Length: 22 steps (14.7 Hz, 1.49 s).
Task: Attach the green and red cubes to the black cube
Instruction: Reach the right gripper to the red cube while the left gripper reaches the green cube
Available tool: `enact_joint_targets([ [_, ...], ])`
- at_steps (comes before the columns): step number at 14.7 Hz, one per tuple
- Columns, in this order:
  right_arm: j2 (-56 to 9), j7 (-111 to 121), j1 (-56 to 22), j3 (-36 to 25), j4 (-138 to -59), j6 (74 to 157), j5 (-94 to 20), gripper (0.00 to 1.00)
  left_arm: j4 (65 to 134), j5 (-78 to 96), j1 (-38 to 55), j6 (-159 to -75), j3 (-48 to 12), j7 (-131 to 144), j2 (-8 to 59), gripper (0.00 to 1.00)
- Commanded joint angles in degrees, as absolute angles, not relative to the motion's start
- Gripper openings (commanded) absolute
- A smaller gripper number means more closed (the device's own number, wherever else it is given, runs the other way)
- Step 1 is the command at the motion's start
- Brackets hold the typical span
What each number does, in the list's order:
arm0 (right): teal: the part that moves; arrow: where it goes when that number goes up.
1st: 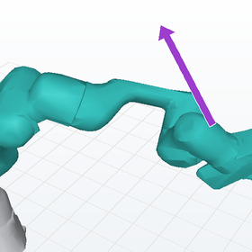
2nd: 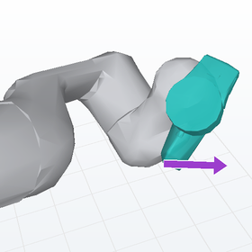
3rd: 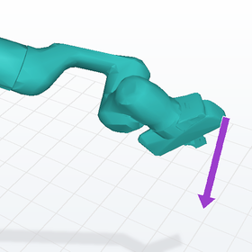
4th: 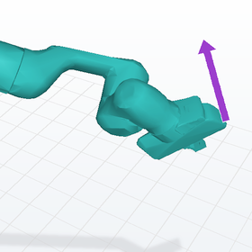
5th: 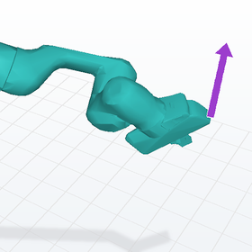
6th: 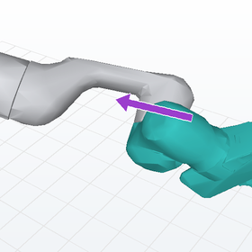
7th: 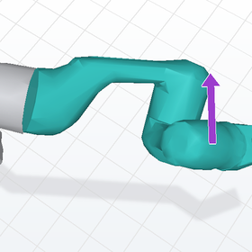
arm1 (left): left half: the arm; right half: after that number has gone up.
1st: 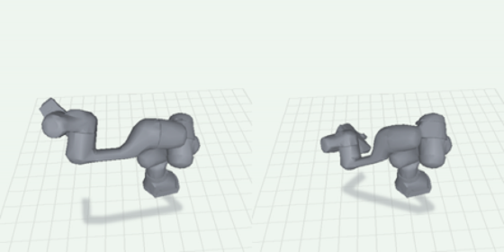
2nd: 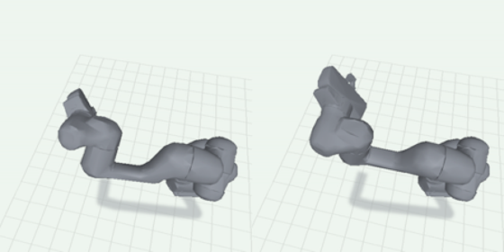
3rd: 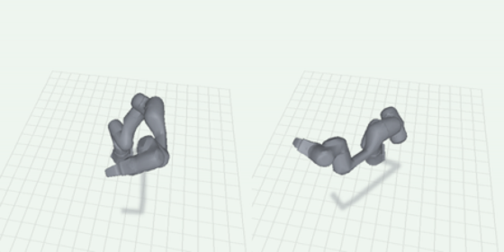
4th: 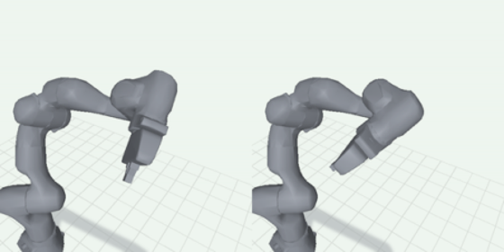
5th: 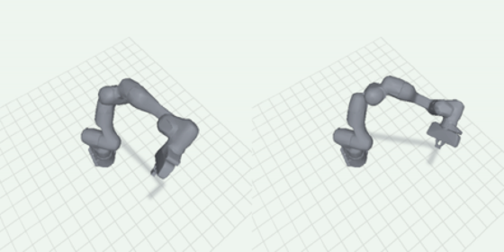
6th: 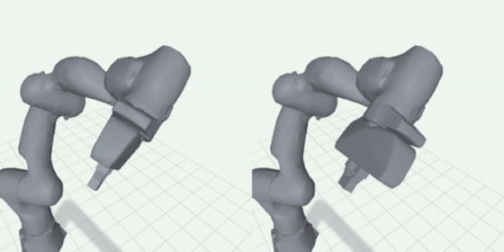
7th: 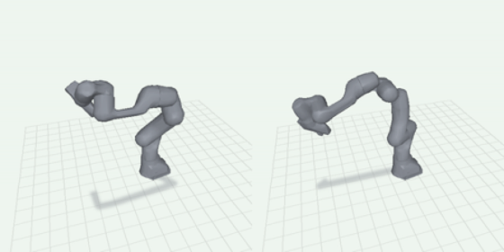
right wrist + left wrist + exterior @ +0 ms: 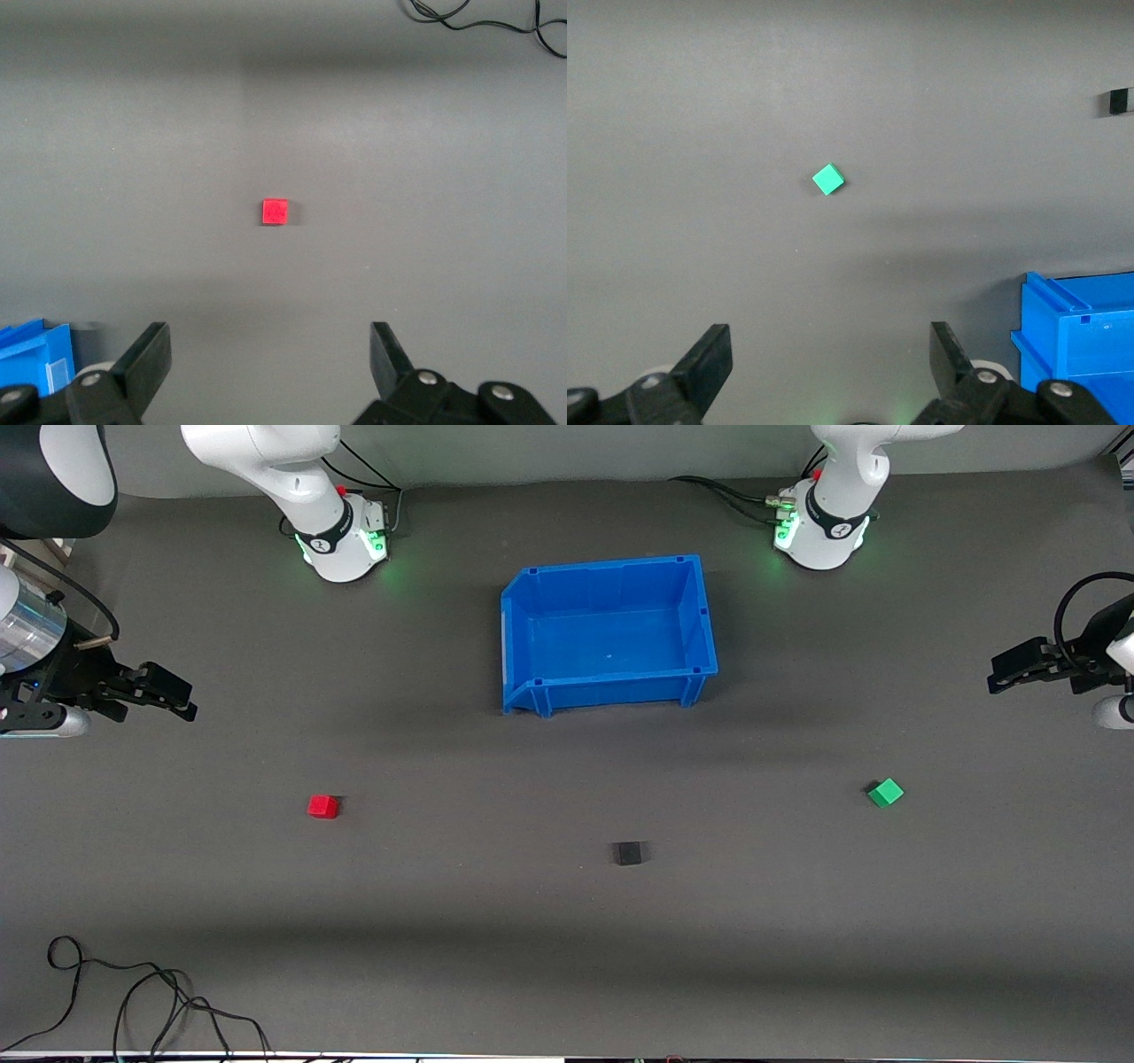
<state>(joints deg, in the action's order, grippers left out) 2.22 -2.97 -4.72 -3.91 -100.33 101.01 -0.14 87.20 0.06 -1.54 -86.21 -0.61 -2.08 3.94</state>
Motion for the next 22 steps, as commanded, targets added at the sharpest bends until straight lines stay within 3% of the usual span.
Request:
enact_joint_targets([
  [1,1.6,-3.3,-5.8,-4.5,-98.9,99.8,0.7,0.99,85.9,0.4,-1.3,-85.7,-0.4,-2.4,4.6,0.99],
  [7,1.4,-3.3,-5.5,-4.5,-98.6,99.8,0.6,1.00,86.3,0.3,-1.2,-85.4,-0.4,-2.6,4.6,0.99],
  [14,-0.4,-2.5,-4.8,-4.7,-97.2,99.9,0.6,1.00,94.5,0.1,-5.4,-93.5,-0.2,-2.3,5.7,0.99],
  [17,-4.0,-2.5,-5.0,-4.7,-97.1,100.8,0.5,1.00,95.5,3.5,-10.3,-95.5,-0.2,-2.3,8.7,0.99],
  [22,-13.9,-3.3,-5.4,-4.7,-98.0,107.6,-0.7,1.00,102.2,6.2,-13.3,-105.7,-0.2,0.6,10.9,0.99],
])
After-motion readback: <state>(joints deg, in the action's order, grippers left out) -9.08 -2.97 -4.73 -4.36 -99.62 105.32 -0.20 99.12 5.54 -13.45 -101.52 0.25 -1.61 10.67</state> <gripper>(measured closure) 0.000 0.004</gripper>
